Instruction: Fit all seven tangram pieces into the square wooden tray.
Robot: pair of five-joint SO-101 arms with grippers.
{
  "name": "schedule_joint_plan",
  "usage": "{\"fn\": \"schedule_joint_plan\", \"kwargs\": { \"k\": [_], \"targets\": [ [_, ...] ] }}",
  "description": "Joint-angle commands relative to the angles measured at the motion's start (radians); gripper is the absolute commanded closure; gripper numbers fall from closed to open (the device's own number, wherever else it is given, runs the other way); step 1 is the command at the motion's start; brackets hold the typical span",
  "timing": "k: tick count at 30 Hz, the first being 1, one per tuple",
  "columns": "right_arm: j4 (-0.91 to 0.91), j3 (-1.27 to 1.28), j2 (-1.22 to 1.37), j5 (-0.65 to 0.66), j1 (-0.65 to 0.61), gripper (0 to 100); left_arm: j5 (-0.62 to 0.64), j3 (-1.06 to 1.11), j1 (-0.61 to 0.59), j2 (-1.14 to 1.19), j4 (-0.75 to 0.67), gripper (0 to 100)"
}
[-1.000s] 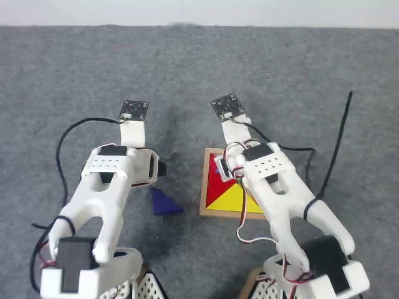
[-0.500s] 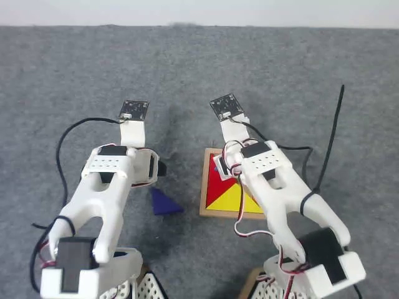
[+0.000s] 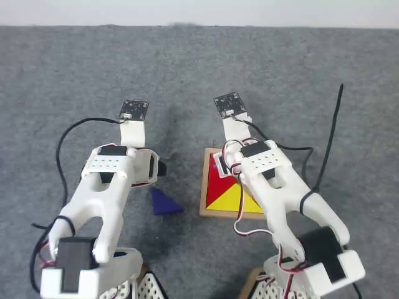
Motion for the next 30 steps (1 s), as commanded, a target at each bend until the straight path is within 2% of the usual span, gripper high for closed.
{"fn": "schedule_joint_plan", "kwargs": {
  "k": [1,11,22,30],
  "targets": [
    [-0.028,-0.034,0.007,-0.044,-0.005,99.2,0.003,-0.002,-0.003,-0.038,-0.017,75],
    [-0.065,-0.034,0.007,-0.078,-0.005,99.2,0.003,-0.002,-0.003,-0.038,-0.017,75],
    [-0.068,-0.034,0.007,-0.176,-0.002,99.2,0.003,-0.002,0.0,-0.038,-0.018,75],
    [-0.102,-0.032,0.007,-0.183,-0.005,99.2,0.003,-0.002,0.0,-0.038,-0.018,75]
  ]
}}
